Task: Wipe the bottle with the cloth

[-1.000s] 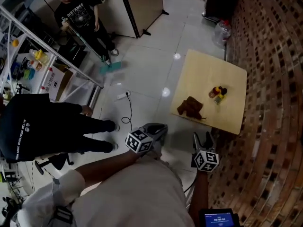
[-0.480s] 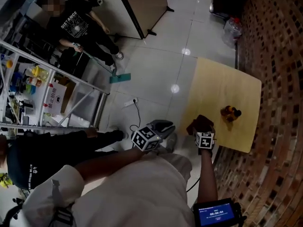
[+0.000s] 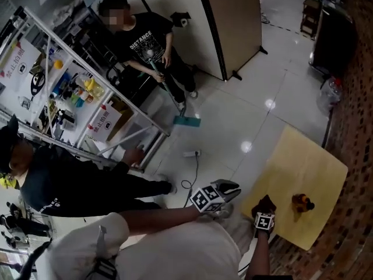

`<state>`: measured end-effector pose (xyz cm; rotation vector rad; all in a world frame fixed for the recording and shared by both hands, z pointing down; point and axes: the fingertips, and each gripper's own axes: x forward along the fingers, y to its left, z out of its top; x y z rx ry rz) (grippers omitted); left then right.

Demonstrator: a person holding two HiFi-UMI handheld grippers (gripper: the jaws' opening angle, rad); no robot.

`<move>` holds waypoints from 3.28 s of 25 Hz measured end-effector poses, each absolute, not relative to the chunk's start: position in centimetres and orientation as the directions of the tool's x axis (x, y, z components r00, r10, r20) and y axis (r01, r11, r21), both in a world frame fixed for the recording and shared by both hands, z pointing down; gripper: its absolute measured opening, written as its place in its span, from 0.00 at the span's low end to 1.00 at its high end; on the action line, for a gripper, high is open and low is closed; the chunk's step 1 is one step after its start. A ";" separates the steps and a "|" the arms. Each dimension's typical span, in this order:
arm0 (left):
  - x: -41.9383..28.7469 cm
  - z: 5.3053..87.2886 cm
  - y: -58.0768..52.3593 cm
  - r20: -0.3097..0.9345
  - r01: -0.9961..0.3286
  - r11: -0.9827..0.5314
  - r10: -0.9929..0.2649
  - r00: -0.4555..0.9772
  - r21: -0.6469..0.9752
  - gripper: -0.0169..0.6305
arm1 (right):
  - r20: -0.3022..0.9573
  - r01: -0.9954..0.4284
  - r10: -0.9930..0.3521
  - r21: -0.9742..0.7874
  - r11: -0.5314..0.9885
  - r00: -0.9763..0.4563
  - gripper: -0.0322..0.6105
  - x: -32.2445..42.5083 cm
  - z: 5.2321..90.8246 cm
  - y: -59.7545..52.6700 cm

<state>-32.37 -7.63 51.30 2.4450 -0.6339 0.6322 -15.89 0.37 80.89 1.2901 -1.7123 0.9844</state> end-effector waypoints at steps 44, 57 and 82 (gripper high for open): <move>-6.1 56.7 -5.8 0.656 -0.270 -0.936 -0.058 0.753 0.226 0.45 | 0.419 -0.946 -0.901 -0.323 -0.034 -0.111 0.18 11.0 53.1 0.8; 3.8 59.3 -4.7 0.787 0.091 -0.995 0.024 0.617 -0.041 0.47 | 0.411 -0.928 -0.905 -0.369 -0.054 -0.111 0.18 11.4 54.6 2.1; 5.8 63.0 -3.6 0.885 0.134 -0.984 -0.045 0.464 -0.120 0.29 | 0.343 -0.732 -0.891 -0.681 -0.019 -0.296 0.18 8.4 58.8 -2.5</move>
